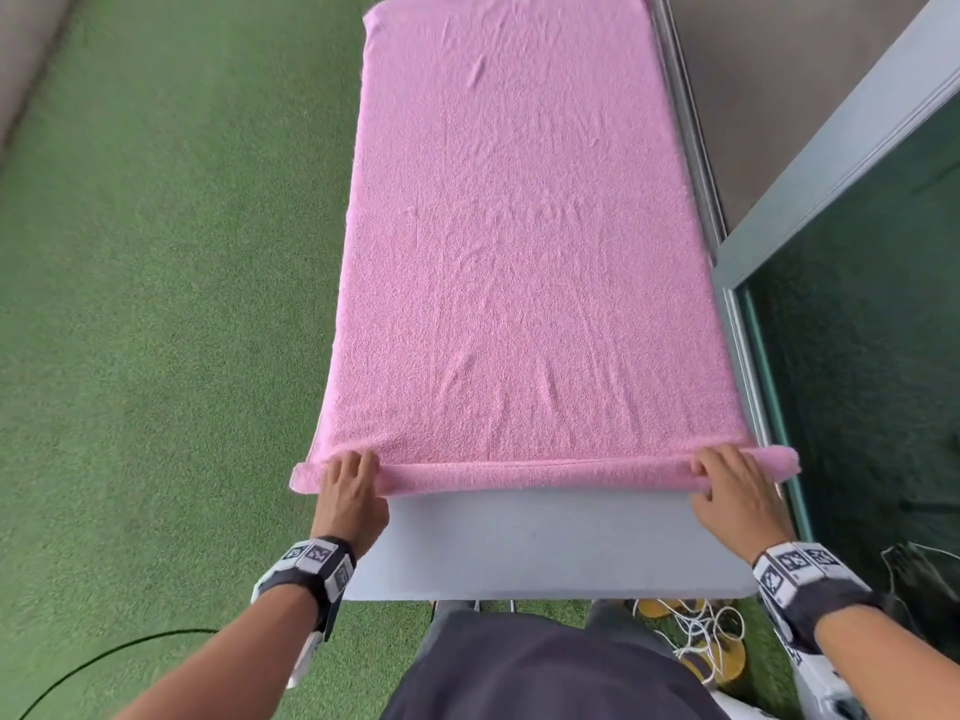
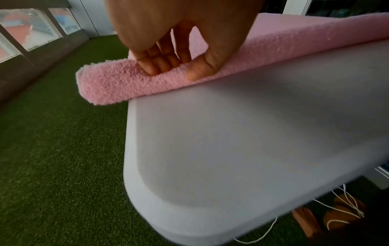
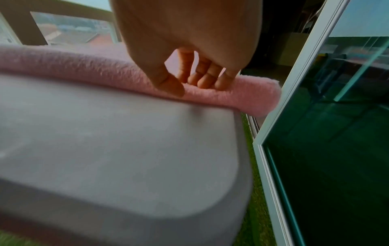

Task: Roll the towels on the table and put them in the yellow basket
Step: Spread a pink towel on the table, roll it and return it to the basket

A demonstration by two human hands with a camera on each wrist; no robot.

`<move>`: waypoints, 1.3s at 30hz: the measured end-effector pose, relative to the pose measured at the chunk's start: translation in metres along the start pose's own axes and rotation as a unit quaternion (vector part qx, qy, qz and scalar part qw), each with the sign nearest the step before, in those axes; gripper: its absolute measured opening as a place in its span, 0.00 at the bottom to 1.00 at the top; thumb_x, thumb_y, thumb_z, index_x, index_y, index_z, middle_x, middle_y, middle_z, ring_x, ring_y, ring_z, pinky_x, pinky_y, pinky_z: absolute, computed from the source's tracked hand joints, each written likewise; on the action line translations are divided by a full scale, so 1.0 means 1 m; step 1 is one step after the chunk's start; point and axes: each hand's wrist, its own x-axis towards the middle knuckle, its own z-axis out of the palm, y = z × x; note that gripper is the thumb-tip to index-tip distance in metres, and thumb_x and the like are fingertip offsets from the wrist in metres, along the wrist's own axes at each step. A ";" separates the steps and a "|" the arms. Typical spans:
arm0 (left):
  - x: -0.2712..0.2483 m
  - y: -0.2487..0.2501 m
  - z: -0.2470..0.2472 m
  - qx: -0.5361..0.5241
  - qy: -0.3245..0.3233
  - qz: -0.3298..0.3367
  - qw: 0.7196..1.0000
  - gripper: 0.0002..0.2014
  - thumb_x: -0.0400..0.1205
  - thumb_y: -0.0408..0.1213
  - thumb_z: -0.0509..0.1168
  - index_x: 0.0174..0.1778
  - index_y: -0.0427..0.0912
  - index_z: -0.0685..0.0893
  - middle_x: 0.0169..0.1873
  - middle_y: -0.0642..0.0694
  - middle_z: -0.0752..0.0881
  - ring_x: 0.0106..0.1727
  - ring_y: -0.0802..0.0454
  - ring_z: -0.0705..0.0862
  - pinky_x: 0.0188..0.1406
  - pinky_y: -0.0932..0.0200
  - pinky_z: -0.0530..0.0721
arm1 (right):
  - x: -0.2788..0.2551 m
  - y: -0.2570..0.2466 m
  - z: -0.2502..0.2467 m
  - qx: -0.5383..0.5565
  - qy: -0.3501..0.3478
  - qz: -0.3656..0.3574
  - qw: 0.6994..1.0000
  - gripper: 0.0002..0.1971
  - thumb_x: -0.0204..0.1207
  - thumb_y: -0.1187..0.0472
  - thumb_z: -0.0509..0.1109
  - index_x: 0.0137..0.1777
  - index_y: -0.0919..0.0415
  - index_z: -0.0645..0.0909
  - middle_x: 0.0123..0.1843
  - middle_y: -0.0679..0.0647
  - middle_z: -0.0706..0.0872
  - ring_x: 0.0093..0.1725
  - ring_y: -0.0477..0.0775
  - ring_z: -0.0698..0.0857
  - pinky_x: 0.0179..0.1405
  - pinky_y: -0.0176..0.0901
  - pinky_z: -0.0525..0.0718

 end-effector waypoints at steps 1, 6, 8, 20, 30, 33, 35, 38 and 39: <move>-0.003 0.000 0.001 -0.011 0.003 -0.014 1.000 0.20 0.62 0.18 0.66 0.47 0.39 0.76 0.42 0.44 0.76 0.44 0.47 0.70 0.43 0.54 0.76 | -0.003 0.001 0.001 -0.010 0.004 -0.002 1.000 0.19 0.63 0.68 0.74 0.45 0.48 0.70 0.49 0.46 0.77 0.47 0.52 0.77 0.45 0.55 0.82; 0.007 -0.002 -0.004 -0.016 0.018 -0.031 0.999 0.19 0.69 0.15 0.64 0.53 0.36 0.83 0.46 0.40 0.83 0.49 0.42 0.77 0.48 0.47 0.81 | 0.002 0.007 0.000 0.001 0.050 0.012 0.999 0.21 0.65 0.73 0.75 0.58 0.57 0.83 0.60 0.54 0.85 0.61 0.60 0.81 0.64 0.61 0.79; 0.014 0.000 -0.010 -0.016 0.009 -0.034 0.999 0.17 0.70 0.16 0.63 0.51 0.35 0.85 0.45 0.40 0.86 0.48 0.40 0.79 0.47 0.47 0.81 | 0.013 0.011 -0.001 0.028 0.057 0.017 0.998 0.19 0.68 0.73 0.73 0.58 0.58 0.85 0.58 0.54 0.87 0.60 0.60 0.82 0.66 0.61 0.78; -0.048 0.002 0.004 0.016 -0.012 -0.004 1.000 0.12 0.66 0.16 0.64 0.37 0.37 0.84 0.33 0.44 0.85 0.35 0.46 0.79 0.35 0.54 0.79 | -0.053 0.012 0.019 0.005 0.030 0.042 0.999 0.12 0.71 0.64 0.73 0.54 0.54 0.87 0.50 0.48 0.88 0.51 0.52 0.80 0.56 0.54 0.79; -0.106 -0.012 0.027 0.011 -0.017 0.016 1.000 0.12 0.82 0.34 0.52 0.38 0.46 0.79 0.32 0.51 0.81 0.33 0.52 0.76 0.33 0.60 0.70 | -0.105 0.024 0.035 -0.011 0.021 0.033 0.999 0.13 0.82 0.58 0.61 0.60 0.50 0.85 0.57 0.46 0.89 0.54 0.49 0.82 0.65 0.52 0.72; -0.095 -0.018 0.028 -0.038 0.040 0.005 0.998 0.22 0.78 0.27 0.45 0.63 0.32 0.78 0.49 0.40 0.85 0.44 0.45 0.82 0.46 0.49 0.84 | -0.097 0.030 0.036 0.024 0.105 0.013 0.994 0.18 0.81 0.64 0.62 0.69 0.55 0.79 0.66 0.53 0.84 0.64 0.57 0.82 0.68 0.60 0.76; -0.094 -0.021 0.038 -0.034 0.067 0.011 0.997 0.28 0.77 0.24 0.44 0.73 0.32 0.74 0.65 0.33 0.81 0.63 0.36 0.82 0.65 0.37 0.79 | -0.100 0.033 0.042 0.036 0.112 0.005 0.993 0.20 0.85 0.62 0.59 0.76 0.54 0.74 0.75 0.53 0.77 0.74 0.59 0.75 0.74 0.61 0.72; -0.112 -0.015 0.060 -0.017 0.042 0.050 0.998 0.28 0.79 0.25 0.46 0.79 0.35 0.65 0.76 0.36 0.67 0.78 0.37 0.67 0.77 0.38 0.62 | -0.118 0.041 0.072 0.016 0.072 -0.036 0.997 0.22 0.89 0.55 0.47 0.82 0.49 0.64 0.85 0.49 0.62 0.85 0.52 0.58 0.82 0.64 0.61; -0.119 -0.012 0.063 -0.010 0.027 0.048 0.998 0.28 0.80 0.28 0.48 0.80 0.36 0.63 0.77 0.38 0.64 0.80 0.39 0.63 0.78 0.39 0.58 | -0.125 0.045 0.081 0.006 0.063 -0.040 0.997 0.24 0.88 0.58 0.49 0.83 0.50 0.62 0.86 0.50 0.59 0.86 0.51 0.55 0.83 0.65 0.59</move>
